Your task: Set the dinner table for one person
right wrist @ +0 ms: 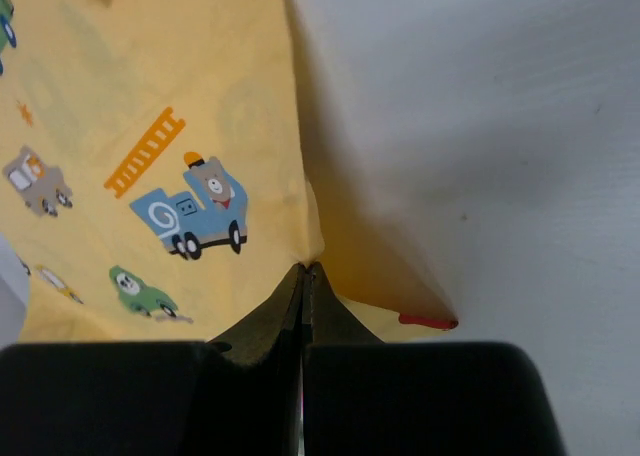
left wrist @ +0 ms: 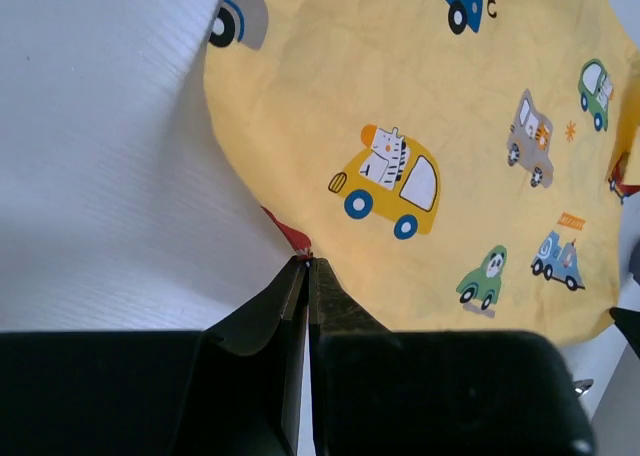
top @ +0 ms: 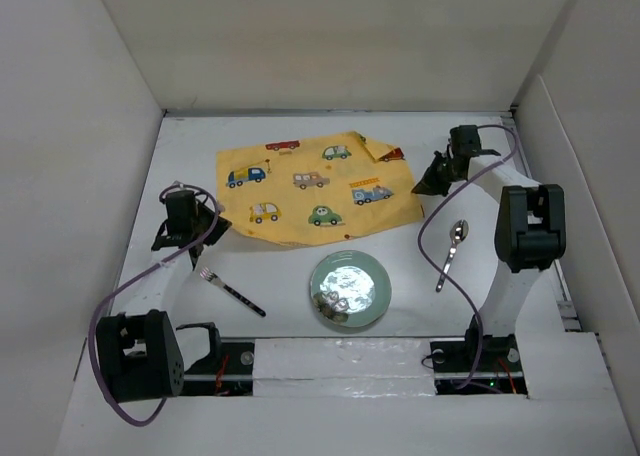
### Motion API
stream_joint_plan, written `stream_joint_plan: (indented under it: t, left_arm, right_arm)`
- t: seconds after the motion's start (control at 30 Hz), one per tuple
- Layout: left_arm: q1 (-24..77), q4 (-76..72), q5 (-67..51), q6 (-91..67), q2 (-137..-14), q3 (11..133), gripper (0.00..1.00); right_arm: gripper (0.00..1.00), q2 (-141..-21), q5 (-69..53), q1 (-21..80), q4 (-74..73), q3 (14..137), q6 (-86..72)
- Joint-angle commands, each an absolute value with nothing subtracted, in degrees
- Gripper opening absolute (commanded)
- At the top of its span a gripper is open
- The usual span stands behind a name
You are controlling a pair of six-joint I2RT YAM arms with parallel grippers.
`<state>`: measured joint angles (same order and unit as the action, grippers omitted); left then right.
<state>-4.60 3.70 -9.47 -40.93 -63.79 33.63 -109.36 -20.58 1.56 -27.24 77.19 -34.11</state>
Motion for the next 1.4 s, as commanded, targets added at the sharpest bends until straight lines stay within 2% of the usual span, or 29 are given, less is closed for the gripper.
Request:
stream_joint_plan:
  t: [0.0, 0.17, 0.3, 0.5, 0.7, 0.73, 0.8, 0.83, 0.93, 1.0, 1.03, 1.07, 1.1, 1.13, 1.2, 1.23, 1.3, 1.33, 1.37]
  left_arm:
    - [-4.57, -0.18, -9.58, -42.89, -62.93, 32.18, 0.00]
    - [-4.57, 1.93, -5.19, -43.77, -60.47, 29.88, 0.00]
    - [-4.57, 1.68, -5.44, -42.54, -62.66, 30.32, 0.00]
    - [-4.57, 2.28, -6.15, -41.49, -65.04, 30.76, 0.00]
    - [-4.57, 5.00, -4.40, -41.04, -62.32, 29.36, 0.00]
    - [-4.57, 5.62, -4.05, -41.22, -62.05, 29.62, 0.19]
    - [-4.57, 6.41, -4.22, -40.34, -61.35, 30.85, 0.39]
    - [-4.57, 6.85, -4.39, -39.99, -61.17, 31.63, 0.45]
    - [-4.57, 7.91, -5.18, -38.59, -59.59, 35.50, 0.65]
    - [-4.57, 8.96, -5.89, -37.10, -58.63, 38.84, 0.66]
    - [-3.61, 8.88, -5.89, -36.48, -58.36, 39.72, 0.61]
    - [-2.65, 8.79, -5.63, -35.69, -58.27, 41.90, 0.54]
    - [-1.59, 8.79, -5.97, -34.81, -58.53, 43.14, 0.47]
    - [-1.06, 8.62, -7.19, -32.63, -58.97, 44.46, 0.27]
    - [-1.05, 8.61, -11.07, -31.12, -60.29, 48.33, 0.05]
    - [-1.05, 8.53, -11.60, -30.16, -60.73, 49.73, 0.00]
    - [-1.05, 8.70, -13.00, -29.10, -61.35, 53.25, 0.00]
    - [-1.05, 8.79, -13.44, -28.40, -61.52, 54.31, 0.00]
    - [-1.05, 9.05, -14.32, -26.74, -62.31, 56.67, 0.00]
  right_arm:
    - [0.00, -108.19, -16.79, 1.41, -27.95, 82.27, -31.82]
    - [0.00, -104.42, -12.66, 0.01, -27.69, 76.92, -31.38]
    - [0.00, -97.68, -10.82, -2.02, -25.33, 66.75, -31.72]
    - [0.00, -97.64, -11.86, -4.04, -24.17, 63.11, -31.47]
    - [0.00, -98.09, -13.18, -4.04, -23.64, 62.58, -31.55]
    - [0.05, -97.65, -13.27, -4.04, -23.90, 62.75, -31.55]
    - [0.19, -96.33, -13.45, -4.04, -25.21, 64.07, -31.29]
    - [0.34, -95.89, -13.10, -3.35, -25.92, 64.94, -31.29]
    - [0.50, -92.47, -11.35, -2.72, -28.12, 68.80, -31.64]
    - [0.51, -90.98, -9.76, -2.72, -29.79, 72.05, -31.90]
    - [0.44, -90.62, -7.67, -2.72, -29.88, 75.12, -31.82]
    - [0.24, -90.53, -6.08, -2.72, -29.80, 76.54, -31.82]
    - [0.00, -90.44, -4.41, -2.72, -29.01, 77.86, -31.90]
    - [0.00, -90.96, -2.57, -4.29, -28.39, 80.39, -31.90]
    - [0.00, -92.19, -0.71, -5.88, -26.29, 82.43, -32.43]
    - [0.00, -94.20, 1.82, -7.37, -26.37, 85.23, -32.78]
    - [0.01, -96.93, 4.47, -8.43, -26.89, 88.05, -33.83]
    - [0.22, -98.34, 5.96, -8.44, -27.42, 89.46, -34.01]
    - [0.34, -101.57, 6.59, -9.39, -27.86, 92.43, -34.10]
